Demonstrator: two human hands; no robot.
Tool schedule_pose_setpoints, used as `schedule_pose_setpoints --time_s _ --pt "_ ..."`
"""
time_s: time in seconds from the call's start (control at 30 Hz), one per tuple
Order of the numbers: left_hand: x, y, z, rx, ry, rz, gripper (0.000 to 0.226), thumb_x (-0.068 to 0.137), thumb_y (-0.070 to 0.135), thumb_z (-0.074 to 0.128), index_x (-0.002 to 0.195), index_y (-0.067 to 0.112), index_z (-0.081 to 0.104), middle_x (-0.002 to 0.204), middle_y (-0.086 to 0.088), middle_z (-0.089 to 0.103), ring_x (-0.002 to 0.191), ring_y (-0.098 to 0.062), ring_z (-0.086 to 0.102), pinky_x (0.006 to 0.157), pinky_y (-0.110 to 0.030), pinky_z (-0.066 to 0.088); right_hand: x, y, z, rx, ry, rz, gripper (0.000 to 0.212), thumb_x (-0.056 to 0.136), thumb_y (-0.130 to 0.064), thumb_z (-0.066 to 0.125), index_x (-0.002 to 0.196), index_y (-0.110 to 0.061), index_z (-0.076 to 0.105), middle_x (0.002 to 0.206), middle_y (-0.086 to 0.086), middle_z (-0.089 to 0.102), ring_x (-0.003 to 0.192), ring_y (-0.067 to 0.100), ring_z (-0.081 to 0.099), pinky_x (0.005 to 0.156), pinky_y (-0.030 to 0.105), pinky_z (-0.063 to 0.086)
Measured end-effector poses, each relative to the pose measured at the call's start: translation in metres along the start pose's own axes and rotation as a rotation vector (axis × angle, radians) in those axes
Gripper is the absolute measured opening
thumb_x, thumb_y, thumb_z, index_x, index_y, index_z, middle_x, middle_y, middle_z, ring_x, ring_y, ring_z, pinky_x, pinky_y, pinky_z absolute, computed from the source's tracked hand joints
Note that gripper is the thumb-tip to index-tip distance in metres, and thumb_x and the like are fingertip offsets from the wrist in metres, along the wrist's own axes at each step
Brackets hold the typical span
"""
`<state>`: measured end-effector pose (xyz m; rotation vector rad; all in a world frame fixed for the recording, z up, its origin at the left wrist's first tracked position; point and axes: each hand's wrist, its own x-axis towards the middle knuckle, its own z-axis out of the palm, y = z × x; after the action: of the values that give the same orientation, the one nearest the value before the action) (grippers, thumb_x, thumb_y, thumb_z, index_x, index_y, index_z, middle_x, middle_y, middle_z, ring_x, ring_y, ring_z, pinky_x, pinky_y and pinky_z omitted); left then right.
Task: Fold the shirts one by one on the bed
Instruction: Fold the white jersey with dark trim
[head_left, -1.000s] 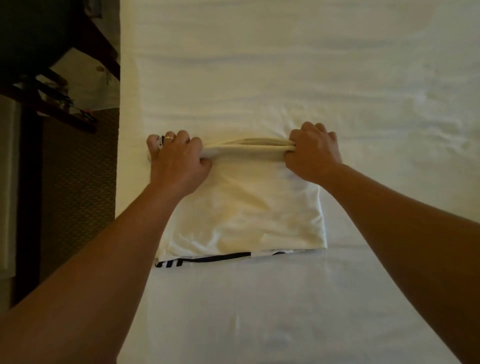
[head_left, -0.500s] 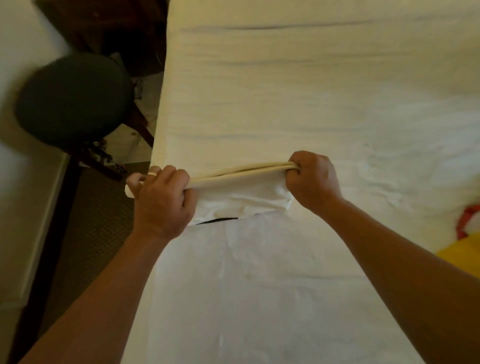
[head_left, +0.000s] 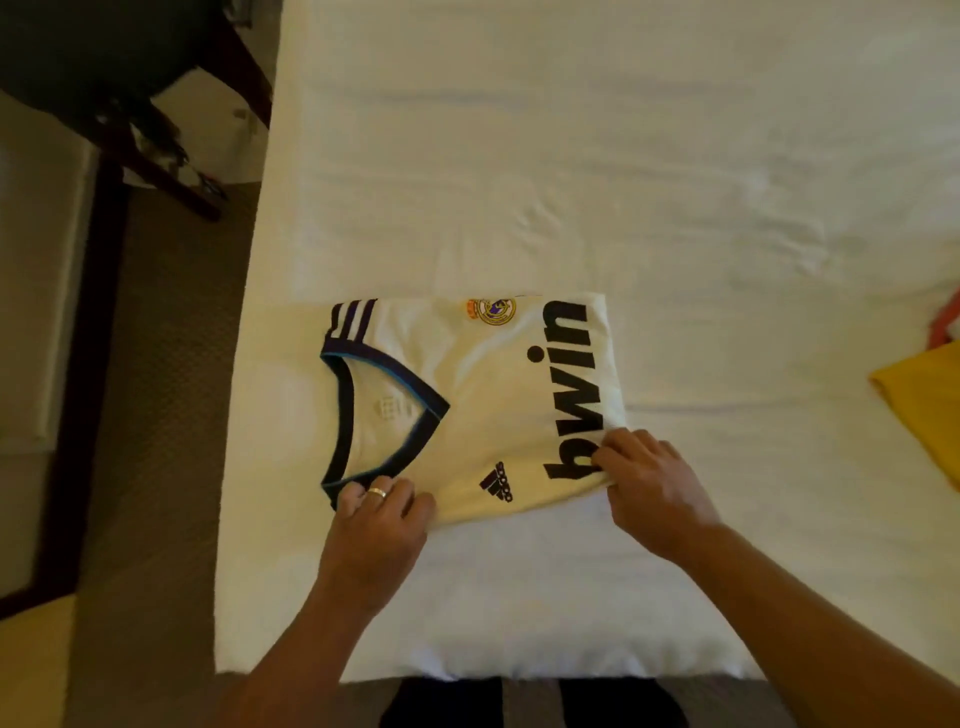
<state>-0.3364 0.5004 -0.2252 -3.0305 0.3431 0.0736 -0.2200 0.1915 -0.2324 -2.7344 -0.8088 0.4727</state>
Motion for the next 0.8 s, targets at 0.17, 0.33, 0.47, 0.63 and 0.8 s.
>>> schedule_pose_setpoints --time_s 0.17,0.33,0.47,0.63,0.8 --pt "0.002 0.006 0.001 -0.169 -0.111 0.072 0.028 0.078 0.043 0.065 0.082 0.015 0.064 0.081 -0.006 0.06 0.082 -0.032 0.061 0.076 -0.042 0.038 -0.007 0.002 0.003 0.02 -0.105 -0.029 0.021 0.083 -0.028 0.065 0.101 -0.018 0.072 0.099 -0.001 0.068 0.087 0.022 0.066 0.083 0.037 0.055" --pt "0.06 -0.011 -0.006 -0.218 -0.008 -0.165 0.044 0.09 0.053 0.047 0.098 0.015 0.068 0.097 -0.005 0.062 0.09 -0.03 0.058 0.083 -0.044 0.033 0.05 -0.01 -0.012 0.159 0.115 -0.079 0.031 0.091 -0.029 0.049 0.094 -0.008 0.07 0.08 0.004 0.066 0.064 0.021 0.058 0.063 0.039 0.054" --pt "0.112 -0.029 0.001 -0.185 -0.103 -0.204 0.055 0.09 0.052 0.043 0.13 0.016 0.057 0.131 -0.008 0.057 0.119 -0.033 0.052 0.093 -0.047 0.033 0.1 -0.021 -0.013 0.05 0.177 -0.038 0.04 0.093 -0.037 0.046 0.117 -0.01 0.065 0.117 0.011 0.061 0.099 0.032 0.058 0.077 0.046 0.052" --pt "0.122 -0.05 0.021 -0.108 -0.338 -0.345 0.065 0.099 0.061 0.031 0.156 0.03 0.026 0.166 -0.005 0.02 0.151 -0.031 0.021 0.11 -0.058 0.011 0.109 -0.008 0.002 -0.13 -0.225 0.207 0.069 0.098 -0.069 0.019 0.159 -0.04 0.003 0.168 0.001 -0.012 0.154 0.027 -0.004 0.118 0.054 0.013" --pt "0.093 -0.037 0.008 -0.265 -0.067 -0.528 0.059 0.096 0.052 0.048 0.148 0.025 0.04 0.16 -0.005 0.033 0.144 -0.031 0.028 0.104 -0.055 0.023 0.084 0.0 0.002 0.104 -0.108 0.386 0.068 0.099 -0.064 0.032 0.158 -0.033 0.014 0.167 0.002 -0.001 0.151 0.03 0.01 0.116 0.055 0.021"
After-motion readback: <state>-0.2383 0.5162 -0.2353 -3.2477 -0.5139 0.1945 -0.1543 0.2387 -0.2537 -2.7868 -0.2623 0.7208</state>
